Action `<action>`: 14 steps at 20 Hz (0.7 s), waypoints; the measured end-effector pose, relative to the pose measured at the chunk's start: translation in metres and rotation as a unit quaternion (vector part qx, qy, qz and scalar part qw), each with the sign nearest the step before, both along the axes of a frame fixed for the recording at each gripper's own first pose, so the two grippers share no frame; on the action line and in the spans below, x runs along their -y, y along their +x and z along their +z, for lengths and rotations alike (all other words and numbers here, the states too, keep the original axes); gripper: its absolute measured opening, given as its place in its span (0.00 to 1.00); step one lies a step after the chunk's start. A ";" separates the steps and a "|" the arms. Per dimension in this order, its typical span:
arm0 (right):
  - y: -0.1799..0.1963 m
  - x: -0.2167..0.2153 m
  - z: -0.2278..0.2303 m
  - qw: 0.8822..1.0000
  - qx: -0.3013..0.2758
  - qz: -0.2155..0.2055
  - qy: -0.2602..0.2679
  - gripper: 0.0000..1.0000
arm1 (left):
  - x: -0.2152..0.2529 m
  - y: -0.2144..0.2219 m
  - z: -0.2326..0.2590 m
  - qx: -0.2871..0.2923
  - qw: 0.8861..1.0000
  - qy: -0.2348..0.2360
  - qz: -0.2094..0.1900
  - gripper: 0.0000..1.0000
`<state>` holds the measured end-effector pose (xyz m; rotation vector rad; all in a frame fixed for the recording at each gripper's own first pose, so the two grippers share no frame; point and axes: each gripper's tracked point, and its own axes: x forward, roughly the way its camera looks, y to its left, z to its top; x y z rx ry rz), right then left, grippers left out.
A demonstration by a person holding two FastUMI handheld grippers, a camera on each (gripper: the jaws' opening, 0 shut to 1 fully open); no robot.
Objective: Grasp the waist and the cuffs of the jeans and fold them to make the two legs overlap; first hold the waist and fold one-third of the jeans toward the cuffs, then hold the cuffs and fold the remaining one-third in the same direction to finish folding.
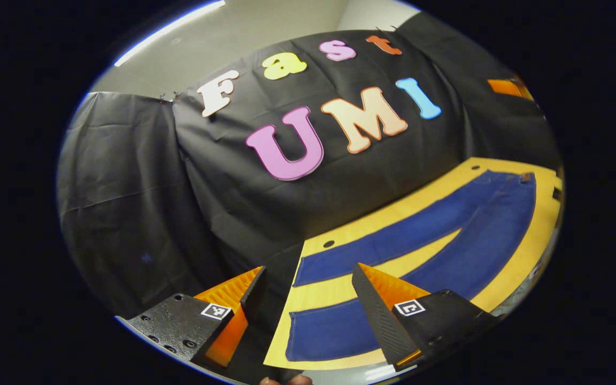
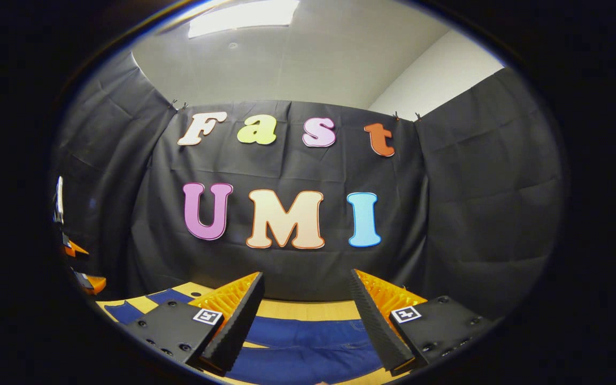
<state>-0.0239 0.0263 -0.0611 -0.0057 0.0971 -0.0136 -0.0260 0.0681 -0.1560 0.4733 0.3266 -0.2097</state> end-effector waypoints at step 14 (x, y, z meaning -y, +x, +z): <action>-0.014 0.016 -0.022 0.998 -0.040 -0.017 -0.043 0.98 | -0.021 -0.055 -0.176 -0.152 0.940 0.258 -0.164 0.95</action>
